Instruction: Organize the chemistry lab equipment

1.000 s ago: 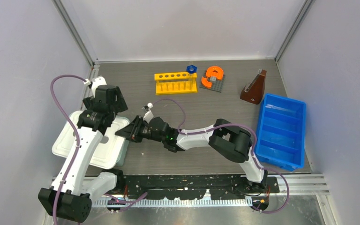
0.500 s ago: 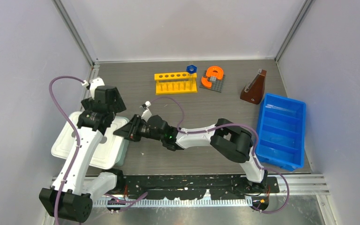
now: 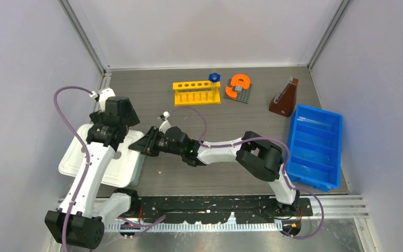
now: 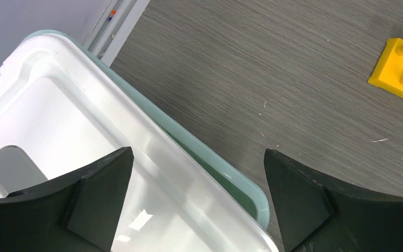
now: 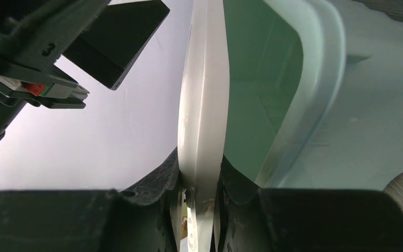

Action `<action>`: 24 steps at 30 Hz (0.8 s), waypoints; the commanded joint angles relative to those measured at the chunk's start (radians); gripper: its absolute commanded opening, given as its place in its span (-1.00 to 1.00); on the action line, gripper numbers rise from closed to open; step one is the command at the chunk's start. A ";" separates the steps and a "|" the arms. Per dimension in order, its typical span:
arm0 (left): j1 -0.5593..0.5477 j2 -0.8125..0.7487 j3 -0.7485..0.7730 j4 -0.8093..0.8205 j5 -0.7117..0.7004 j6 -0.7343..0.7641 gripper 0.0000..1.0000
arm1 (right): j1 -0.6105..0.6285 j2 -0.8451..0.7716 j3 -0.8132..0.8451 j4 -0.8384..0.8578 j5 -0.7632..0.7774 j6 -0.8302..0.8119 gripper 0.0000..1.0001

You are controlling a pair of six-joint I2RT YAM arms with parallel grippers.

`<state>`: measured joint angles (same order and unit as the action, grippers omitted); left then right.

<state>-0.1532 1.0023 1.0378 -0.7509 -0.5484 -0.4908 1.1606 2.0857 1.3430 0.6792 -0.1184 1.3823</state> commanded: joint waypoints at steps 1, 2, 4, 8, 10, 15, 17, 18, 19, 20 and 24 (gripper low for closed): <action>0.012 -0.002 -0.007 0.050 -0.011 -0.017 0.99 | -0.019 -0.034 0.003 -0.047 0.029 -0.041 -0.99; 0.013 -0.001 -0.009 0.052 -0.011 -0.017 0.99 | -0.020 -0.036 0.001 -0.048 0.030 -0.041 -0.99; 0.018 0.001 -0.011 0.057 -0.010 -0.018 0.99 | -0.022 -0.031 0.008 -0.050 0.027 -0.041 -0.99; 0.021 0.000 -0.011 0.060 -0.023 -0.023 0.99 | -0.023 -0.004 0.055 -0.073 0.000 -0.035 -0.99; 0.020 -0.003 -0.006 0.055 -0.037 -0.023 0.99 | -0.021 0.001 0.070 -0.073 -0.017 -0.031 -0.99; 0.020 -0.005 0.011 0.046 -0.061 -0.020 0.99 | -0.013 0.003 0.075 -0.073 -0.051 -0.032 -0.99; 0.022 -0.002 0.013 0.047 -0.064 -0.023 0.99 | -0.009 0.004 0.074 -0.075 -0.058 -0.031 -0.99; 0.022 -0.003 0.012 0.046 -0.064 -0.024 0.99 | -0.008 0.003 0.071 -0.076 -0.060 -0.031 -0.99; 0.022 -0.001 0.012 0.044 -0.064 -0.025 0.99 | -0.005 0.002 0.070 -0.077 -0.060 -0.031 -0.99; 0.023 0.000 0.009 0.043 -0.064 -0.027 0.99 | -0.005 0.004 0.068 -0.078 -0.060 -0.031 -0.99; 0.022 0.001 -0.004 0.045 -0.071 -0.031 0.99 | -0.003 0.014 0.078 -0.082 -0.067 -0.031 -0.99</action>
<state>-0.1368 1.0039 1.0279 -0.7372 -0.5827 -0.4969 1.1450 2.0861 1.3880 0.6258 -0.1558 1.3682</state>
